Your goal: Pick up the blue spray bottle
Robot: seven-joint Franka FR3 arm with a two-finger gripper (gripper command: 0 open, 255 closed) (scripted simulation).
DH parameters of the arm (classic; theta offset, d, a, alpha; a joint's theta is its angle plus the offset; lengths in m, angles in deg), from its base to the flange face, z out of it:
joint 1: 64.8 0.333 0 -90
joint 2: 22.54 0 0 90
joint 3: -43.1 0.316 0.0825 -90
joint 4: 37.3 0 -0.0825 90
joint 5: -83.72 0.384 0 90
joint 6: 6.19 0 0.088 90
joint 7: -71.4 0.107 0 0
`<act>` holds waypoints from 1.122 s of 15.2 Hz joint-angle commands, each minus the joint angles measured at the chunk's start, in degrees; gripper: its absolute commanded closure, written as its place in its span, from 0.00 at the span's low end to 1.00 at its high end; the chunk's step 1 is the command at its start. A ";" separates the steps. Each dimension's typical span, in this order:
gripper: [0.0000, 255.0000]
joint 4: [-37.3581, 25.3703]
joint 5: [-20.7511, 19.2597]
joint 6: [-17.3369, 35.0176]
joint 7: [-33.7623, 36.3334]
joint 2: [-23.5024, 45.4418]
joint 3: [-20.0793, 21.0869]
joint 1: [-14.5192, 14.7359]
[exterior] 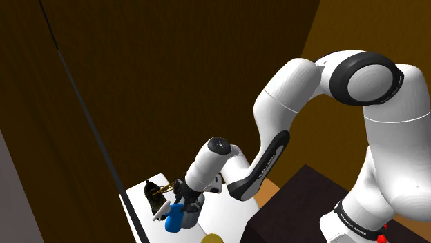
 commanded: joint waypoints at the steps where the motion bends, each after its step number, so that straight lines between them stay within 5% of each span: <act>1: 1.00 -0.02 -0.06 0.08 0.08 0.06 -0.14 0.13; 8: 1.00 -0.05 -0.12 0.17 0.09 0.16 -0.25 0.17; 17: 1.00 2.38 4.84 -5.23 -4.98 -5.94 9.10 -7.86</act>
